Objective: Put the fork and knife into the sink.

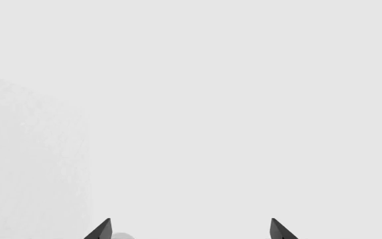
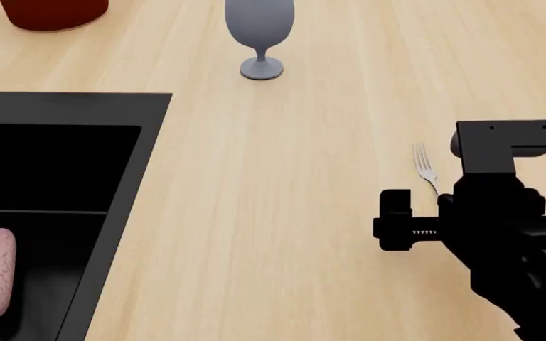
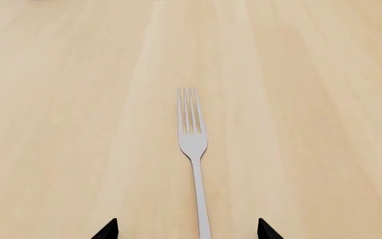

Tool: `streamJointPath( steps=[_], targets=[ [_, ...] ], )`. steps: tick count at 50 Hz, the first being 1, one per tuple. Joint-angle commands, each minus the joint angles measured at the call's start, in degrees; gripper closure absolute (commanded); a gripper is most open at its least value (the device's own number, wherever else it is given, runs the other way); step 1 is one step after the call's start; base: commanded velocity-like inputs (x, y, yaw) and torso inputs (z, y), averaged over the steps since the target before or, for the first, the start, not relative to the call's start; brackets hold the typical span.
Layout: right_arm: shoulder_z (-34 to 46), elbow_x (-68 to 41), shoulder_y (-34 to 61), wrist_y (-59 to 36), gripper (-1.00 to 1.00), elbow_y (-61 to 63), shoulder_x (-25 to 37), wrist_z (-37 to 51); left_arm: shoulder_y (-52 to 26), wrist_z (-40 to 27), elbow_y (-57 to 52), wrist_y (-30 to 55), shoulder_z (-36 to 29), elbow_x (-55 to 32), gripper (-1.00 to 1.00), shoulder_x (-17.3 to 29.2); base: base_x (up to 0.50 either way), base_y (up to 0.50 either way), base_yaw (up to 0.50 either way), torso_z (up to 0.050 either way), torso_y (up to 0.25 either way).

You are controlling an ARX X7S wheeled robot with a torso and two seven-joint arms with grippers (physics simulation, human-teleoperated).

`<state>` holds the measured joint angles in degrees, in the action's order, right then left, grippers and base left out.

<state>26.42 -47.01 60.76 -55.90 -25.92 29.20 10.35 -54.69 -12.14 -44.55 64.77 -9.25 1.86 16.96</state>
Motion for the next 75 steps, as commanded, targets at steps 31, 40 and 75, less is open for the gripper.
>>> streamJointPath(
  steps=[31,40,75],
  targets=[
    [-0.68,0.57,-2.32,2.24,1.00,-1.30,-1.60,-2.92,-0.19,0.76,-0.25,0.42,1.90,0.40,-1.00,-0.80,0.00,0.00,0.00,0.000,0.000],
    [-1.58,-0.58,-2.49,1.09,1.00,0.85,-1.04,-1.81,0.05,0.76,-0.92,0.83,2.67,0.14,-1.00,-0.82,0.00,0.00,0.00,0.000,0.000],
    [-7.31,-15.51,3.07,-17.78,1.00,46.45,7.14,15.57,1.48,0.39,0.31,-0.92,1.91,-0.77,-1.00,-1.31,0.00,0.00,0.00,0.000,0.000]
  ],
)
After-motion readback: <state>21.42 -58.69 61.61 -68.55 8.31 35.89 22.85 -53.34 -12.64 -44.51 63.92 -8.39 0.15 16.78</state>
